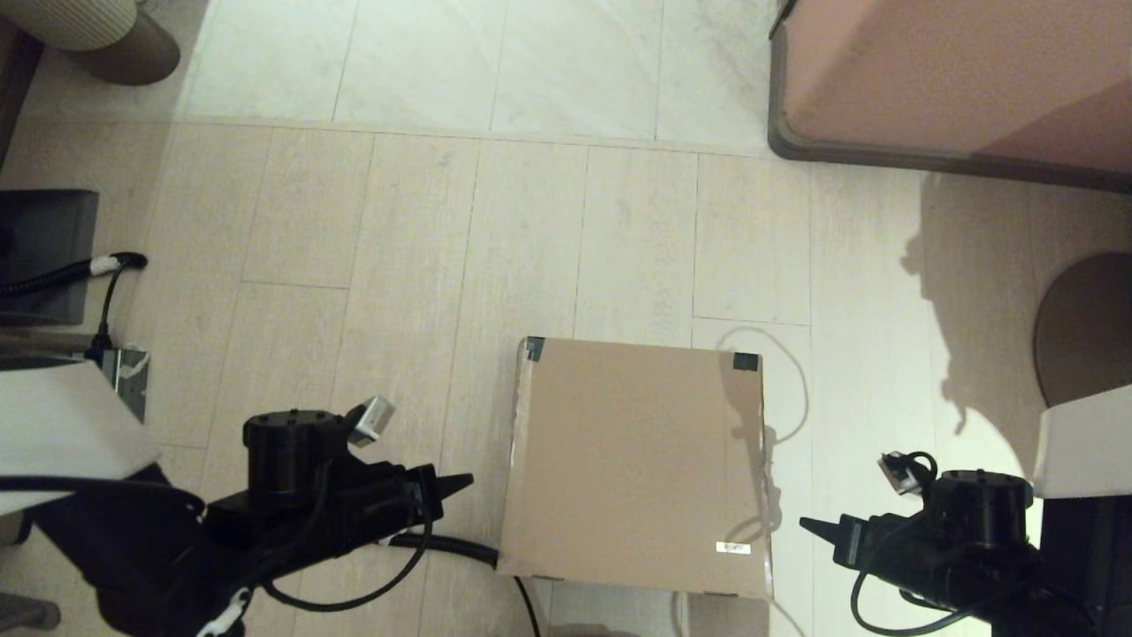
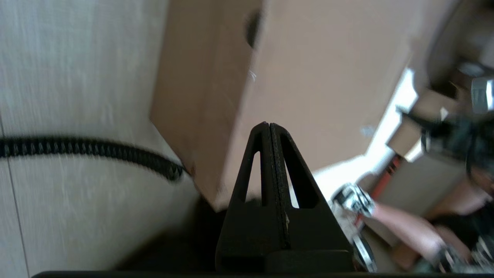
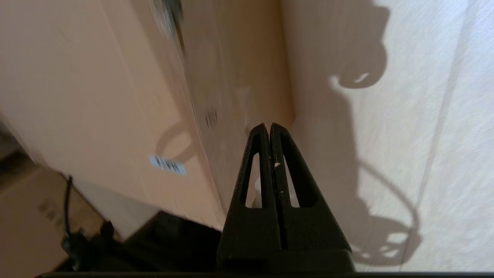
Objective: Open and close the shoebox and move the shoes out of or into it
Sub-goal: Open the shoe box
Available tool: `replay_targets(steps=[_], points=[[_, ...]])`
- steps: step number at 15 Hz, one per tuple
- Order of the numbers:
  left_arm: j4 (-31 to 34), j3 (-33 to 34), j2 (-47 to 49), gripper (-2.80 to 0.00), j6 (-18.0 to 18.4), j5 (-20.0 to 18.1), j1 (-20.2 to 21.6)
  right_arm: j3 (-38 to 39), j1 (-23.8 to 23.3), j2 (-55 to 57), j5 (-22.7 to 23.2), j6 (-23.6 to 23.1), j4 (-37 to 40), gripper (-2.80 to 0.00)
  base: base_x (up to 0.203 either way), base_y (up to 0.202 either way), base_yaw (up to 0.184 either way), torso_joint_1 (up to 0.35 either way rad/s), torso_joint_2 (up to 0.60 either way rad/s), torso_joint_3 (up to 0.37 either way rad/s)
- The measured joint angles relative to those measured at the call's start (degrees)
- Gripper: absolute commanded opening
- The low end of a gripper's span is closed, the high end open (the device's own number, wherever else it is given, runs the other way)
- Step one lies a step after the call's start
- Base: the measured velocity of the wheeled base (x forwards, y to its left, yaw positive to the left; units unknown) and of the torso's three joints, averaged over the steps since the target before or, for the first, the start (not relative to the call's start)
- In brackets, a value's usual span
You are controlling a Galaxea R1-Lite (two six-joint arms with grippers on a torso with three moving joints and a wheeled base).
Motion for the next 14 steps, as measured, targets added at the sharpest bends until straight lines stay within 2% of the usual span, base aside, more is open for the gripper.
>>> replay_targets(steps=[4,6,14], points=[[-0.07,-4.97,6.09,-2.80,-0.23,5.50,-1.69,-0.30,3.20,5.90,-0.50,0.26,-1.84,-2.80,0.000,0.000,0.000,0.000,0.00,0.000],[-0.17,-7.22,8.73,-2.80,-0.23,7.27,-2.19,-1.32,4.58,7.68,-2.14,0.19,-1.83,-2.80,0.000,0.000,0.000,0.000,0.00,0.000],[0.20,-14.80,15.66,-2.80,-1.33,10.69,-5.86,-5.67,7.14,12.09,-5.92,-0.13,-1.80,-2.80,0.000,0.000,0.000,0.000,0.00,0.000]])
